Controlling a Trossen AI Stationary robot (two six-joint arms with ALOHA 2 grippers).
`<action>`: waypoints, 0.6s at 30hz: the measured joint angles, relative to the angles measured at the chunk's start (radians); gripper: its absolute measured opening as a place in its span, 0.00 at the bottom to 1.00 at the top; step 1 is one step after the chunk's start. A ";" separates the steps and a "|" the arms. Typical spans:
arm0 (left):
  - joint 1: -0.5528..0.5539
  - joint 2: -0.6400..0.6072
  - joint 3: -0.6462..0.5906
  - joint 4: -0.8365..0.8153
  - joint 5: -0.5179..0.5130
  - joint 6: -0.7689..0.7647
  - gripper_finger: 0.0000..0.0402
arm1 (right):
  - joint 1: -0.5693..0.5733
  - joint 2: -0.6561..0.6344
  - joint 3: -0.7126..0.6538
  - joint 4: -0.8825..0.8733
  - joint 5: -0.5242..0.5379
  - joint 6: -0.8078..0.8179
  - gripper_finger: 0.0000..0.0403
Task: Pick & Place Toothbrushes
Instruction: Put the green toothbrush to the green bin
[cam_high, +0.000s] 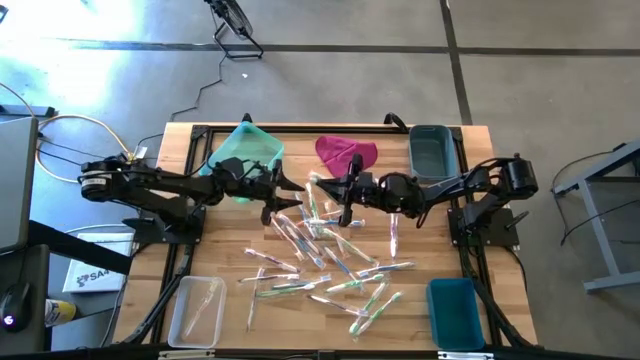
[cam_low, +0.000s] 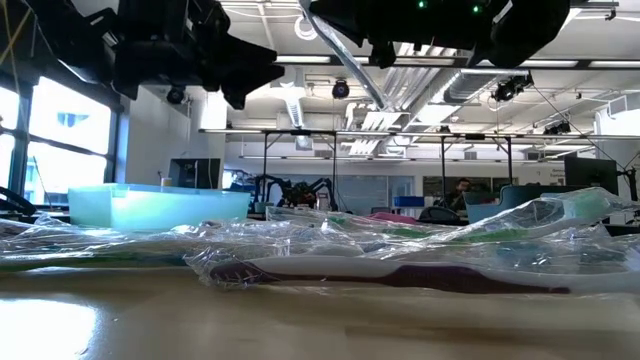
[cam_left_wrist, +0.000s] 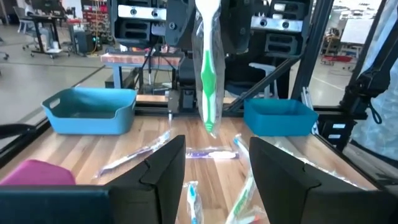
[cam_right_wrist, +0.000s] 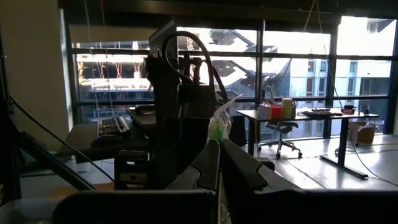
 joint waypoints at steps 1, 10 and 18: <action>0.000 0.000 0.000 -0.003 -0.001 0.000 0.44 | 0.000 0.000 0.000 -0.003 0.000 0.000 0.01; 0.000 0.000 0.000 -0.015 -0.002 0.003 0.44 | 0.000 0.000 0.000 -0.014 0.006 -0.006 0.01; 0.000 0.000 0.000 -0.015 -0.002 0.003 0.44 | 0.000 0.000 0.000 -0.014 0.006 -0.009 0.01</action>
